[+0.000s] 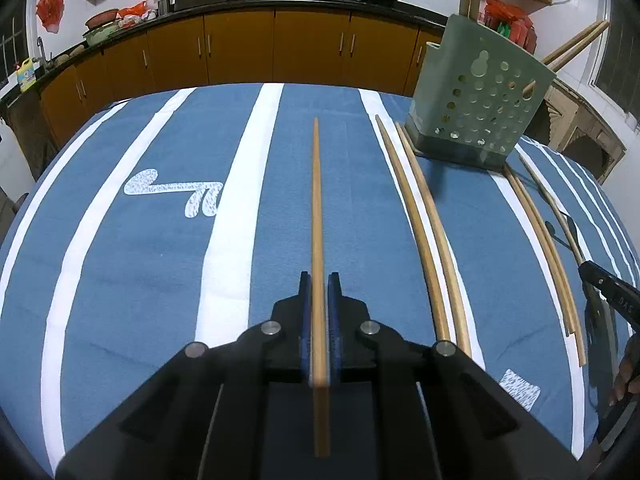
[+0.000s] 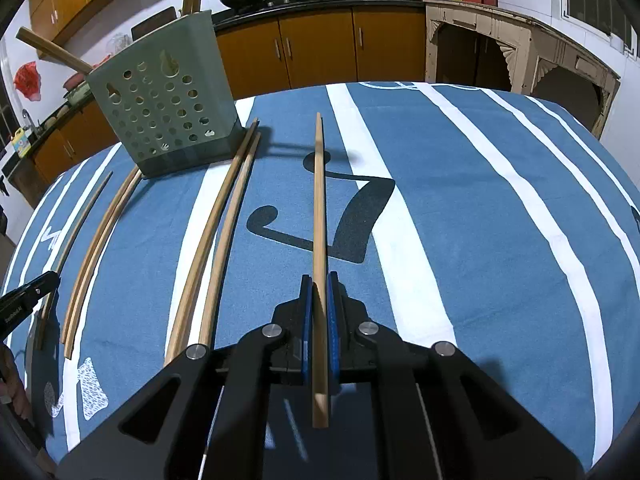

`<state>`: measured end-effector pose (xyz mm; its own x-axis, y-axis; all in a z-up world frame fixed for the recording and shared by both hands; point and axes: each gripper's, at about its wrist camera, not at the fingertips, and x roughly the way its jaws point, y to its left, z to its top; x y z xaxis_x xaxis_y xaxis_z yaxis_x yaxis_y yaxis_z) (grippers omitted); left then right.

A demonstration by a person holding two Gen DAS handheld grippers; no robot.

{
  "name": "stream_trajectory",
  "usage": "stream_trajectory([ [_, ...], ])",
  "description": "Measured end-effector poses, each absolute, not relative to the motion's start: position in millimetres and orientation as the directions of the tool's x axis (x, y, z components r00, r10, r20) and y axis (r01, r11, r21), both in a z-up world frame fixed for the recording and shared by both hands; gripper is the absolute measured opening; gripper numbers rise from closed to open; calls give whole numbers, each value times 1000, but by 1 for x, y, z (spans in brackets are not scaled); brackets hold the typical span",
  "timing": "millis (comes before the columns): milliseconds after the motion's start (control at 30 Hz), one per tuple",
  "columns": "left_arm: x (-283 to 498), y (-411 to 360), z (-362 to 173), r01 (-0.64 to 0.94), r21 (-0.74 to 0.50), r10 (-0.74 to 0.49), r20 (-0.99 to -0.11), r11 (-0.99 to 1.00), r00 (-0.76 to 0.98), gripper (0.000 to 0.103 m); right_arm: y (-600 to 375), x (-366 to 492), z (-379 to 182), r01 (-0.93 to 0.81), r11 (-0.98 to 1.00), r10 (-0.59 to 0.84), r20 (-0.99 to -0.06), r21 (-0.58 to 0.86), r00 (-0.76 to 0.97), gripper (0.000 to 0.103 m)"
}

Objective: Organize utensils
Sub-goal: 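Close the right tool on a third chopstick while the left tool grasps another chopstick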

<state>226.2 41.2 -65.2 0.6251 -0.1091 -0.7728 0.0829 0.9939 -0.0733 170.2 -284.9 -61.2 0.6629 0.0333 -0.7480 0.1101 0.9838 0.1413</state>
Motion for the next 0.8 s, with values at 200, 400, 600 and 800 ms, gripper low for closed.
stream_trajectory([
  [200,223,43,-65,89,-92,-127,-774,992,621,12,-285,170,-61,110,983,36,-749,145,662,8],
  [400,211,45,-66,112,-99,-147,-774,989,616,13,-285,163,-62,102,984,41,-749,144,662,8],
  [600,200,42,-67,119,-64,-125,-766,991,631,12,-280,156,-64,93,988,30,-740,124,672,9],
  [800,201,44,-65,114,-69,-125,-776,991,619,8,-286,156,-60,100,981,57,-737,167,674,8],
])
